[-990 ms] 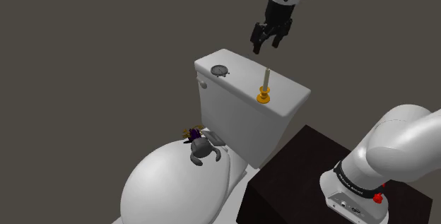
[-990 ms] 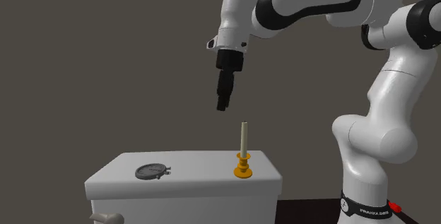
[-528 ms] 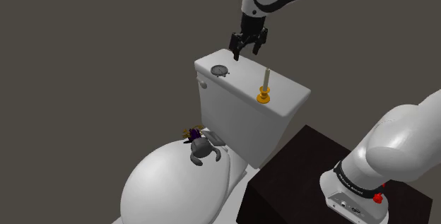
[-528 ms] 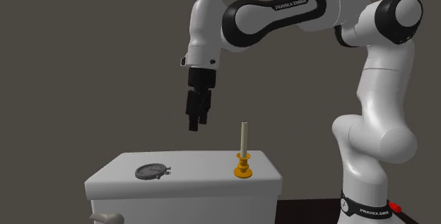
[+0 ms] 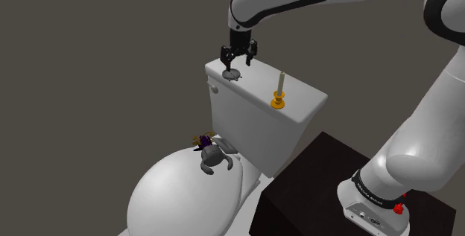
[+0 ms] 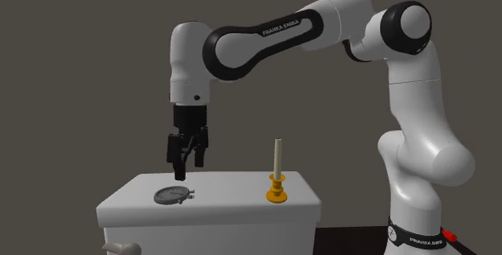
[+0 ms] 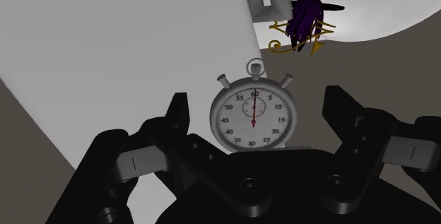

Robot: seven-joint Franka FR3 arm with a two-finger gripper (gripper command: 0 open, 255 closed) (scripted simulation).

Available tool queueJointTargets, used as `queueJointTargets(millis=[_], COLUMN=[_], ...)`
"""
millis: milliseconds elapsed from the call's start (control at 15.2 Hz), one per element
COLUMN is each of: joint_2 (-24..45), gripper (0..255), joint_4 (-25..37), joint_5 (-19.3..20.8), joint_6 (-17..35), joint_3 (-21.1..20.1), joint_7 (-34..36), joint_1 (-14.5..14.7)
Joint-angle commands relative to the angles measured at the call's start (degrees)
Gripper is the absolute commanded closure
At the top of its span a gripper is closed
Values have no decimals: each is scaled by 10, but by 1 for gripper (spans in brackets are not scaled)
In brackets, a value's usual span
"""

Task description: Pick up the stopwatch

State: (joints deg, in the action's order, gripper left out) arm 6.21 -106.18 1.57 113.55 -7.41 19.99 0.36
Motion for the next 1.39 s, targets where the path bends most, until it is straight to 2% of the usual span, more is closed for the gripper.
queueJointTargets(millis=[0, 594, 660, 1320], joint_2=[43, 60, 61, 58], gripper=[0, 0, 255, 255], joint_4=[35, -2, -1, 3], joint_5=[4, 7, 7, 7], joint_6=[0, 54, 54, 47], joint_3=[0, 1, 1, 1], joint_7=[8, 10, 10, 10], joint_1=[1, 2, 2, 2])
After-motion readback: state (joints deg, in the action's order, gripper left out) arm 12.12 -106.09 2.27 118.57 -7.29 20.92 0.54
